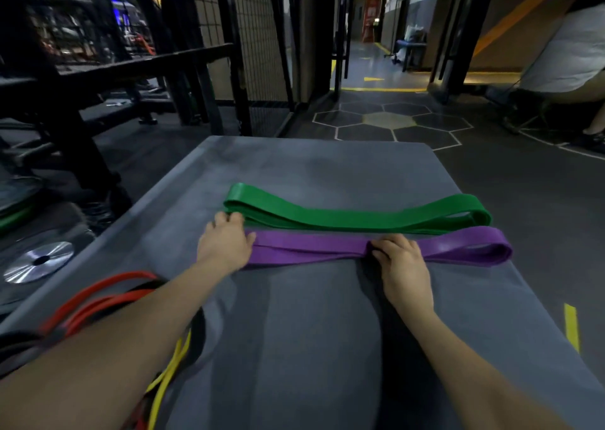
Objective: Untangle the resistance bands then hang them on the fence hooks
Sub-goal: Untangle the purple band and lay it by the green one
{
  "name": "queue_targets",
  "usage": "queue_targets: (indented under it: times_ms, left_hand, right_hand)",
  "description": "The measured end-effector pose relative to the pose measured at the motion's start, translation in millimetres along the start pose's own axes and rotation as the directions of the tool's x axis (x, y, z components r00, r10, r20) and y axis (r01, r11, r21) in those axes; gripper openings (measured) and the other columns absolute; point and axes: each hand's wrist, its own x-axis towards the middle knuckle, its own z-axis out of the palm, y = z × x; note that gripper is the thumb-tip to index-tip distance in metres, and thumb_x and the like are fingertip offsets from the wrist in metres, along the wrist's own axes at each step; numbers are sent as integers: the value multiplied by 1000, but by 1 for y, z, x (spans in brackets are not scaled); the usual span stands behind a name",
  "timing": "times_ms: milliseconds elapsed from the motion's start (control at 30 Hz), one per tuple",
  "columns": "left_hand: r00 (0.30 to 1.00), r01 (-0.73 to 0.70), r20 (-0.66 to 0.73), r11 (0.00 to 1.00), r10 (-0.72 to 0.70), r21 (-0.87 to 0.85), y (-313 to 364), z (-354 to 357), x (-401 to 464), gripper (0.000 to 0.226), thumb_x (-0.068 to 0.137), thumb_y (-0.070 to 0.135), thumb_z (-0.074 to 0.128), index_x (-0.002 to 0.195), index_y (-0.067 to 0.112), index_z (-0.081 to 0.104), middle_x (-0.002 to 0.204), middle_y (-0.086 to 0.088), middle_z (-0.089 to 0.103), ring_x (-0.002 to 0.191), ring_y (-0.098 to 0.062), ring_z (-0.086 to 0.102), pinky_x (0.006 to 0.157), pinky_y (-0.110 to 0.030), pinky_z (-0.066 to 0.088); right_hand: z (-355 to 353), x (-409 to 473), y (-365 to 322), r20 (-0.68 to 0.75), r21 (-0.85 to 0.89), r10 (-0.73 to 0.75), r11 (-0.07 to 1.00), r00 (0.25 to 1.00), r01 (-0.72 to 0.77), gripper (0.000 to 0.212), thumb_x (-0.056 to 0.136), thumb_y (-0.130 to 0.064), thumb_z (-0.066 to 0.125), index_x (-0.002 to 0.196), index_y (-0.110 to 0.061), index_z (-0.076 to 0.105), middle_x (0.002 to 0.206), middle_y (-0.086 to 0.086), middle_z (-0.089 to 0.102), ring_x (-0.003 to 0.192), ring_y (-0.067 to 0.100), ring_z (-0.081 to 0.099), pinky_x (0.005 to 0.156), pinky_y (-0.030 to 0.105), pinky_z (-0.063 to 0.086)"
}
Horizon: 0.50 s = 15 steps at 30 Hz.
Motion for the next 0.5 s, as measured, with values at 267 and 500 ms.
queue_targets:
  times_ms: [267, 500]
  left_hand:
    - [948, 267, 191, 962, -254, -48, -22, -3, 17, 84, 76, 65, 58, 126, 1, 42, 135, -23, 42, 124, -37, 42, 102, -41, 37]
    - [988, 150, 23, 899, -154, -411, -4, -42, 21, 61, 66, 34, 82, 111, 5, 55, 116, -13, 55, 108, -29, 53, 90, -33, 43]
  right_hand:
    - [-1, 0, -3, 3, -27, -8, 1000, 1000, 8, 19, 90, -8, 56, 104, -5, 69, 104, 7, 64, 91, 29, 50, 74, 36, 42]
    - [1, 0, 0, 0, -26, -9, 1000, 1000, 9, 19, 90, -9, 57, 104, -5, 68, 103, 7, 64, 90, 29, 49, 74, 37, 43]
